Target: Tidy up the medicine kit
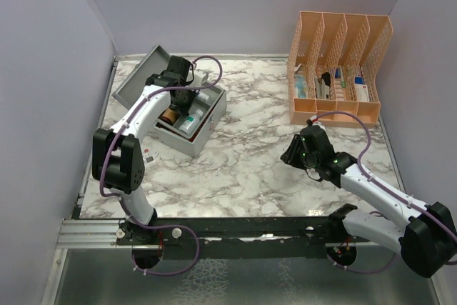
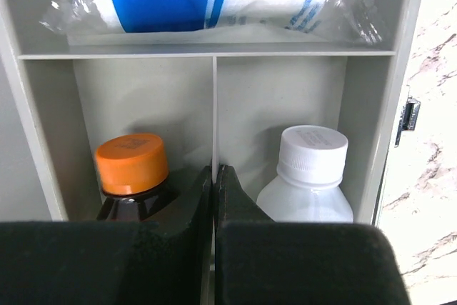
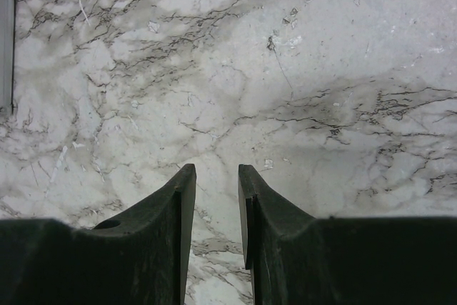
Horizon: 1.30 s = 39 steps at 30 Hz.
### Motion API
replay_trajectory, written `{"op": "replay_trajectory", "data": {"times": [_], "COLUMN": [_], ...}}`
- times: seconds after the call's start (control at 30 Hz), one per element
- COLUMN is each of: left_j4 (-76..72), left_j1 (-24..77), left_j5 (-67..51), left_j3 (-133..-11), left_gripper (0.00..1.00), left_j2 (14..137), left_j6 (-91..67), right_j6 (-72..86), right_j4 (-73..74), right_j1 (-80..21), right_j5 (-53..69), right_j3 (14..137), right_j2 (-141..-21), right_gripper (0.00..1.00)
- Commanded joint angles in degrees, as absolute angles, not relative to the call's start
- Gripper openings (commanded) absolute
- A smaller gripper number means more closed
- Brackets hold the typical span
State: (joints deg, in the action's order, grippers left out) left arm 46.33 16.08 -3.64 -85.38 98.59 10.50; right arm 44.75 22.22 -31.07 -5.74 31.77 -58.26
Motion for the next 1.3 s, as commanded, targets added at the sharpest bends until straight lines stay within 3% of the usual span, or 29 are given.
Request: {"op": "replay_trajectory", "data": {"times": [0.0, 0.8, 0.97, 1.27], "left_j4": [43.21, 43.55, 43.87, 46.12], "left_j1": [15.7, 15.65, 15.66, 15.58], "left_j5": [-4.35, -7.32, -6.22, -2.53], "left_j3": [-86.4, -87.45, -87.58, -90.17], "left_gripper": [0.0, 0.03, 0.11, 0.4], "left_j2": [99.95, 103.9, 103.65, 101.28], "left_j6": [9.85, 9.43, 8.15, 4.72], "right_j6": [44.75, 44.59, 44.65, 45.09], "right_j4": [20.21, 20.89, 20.98, 21.14], "right_j1": [-31.29, -31.29, -31.24, -31.29], "right_j5": [-5.97, -6.59, -6.36, -6.4], "right_j3": [31.6, 31.42, 31.55, 31.46], "right_j2": [-58.56, -57.48, -57.49, -56.49], "right_gripper": [0.31, 0.31, 0.31, 0.31]}}
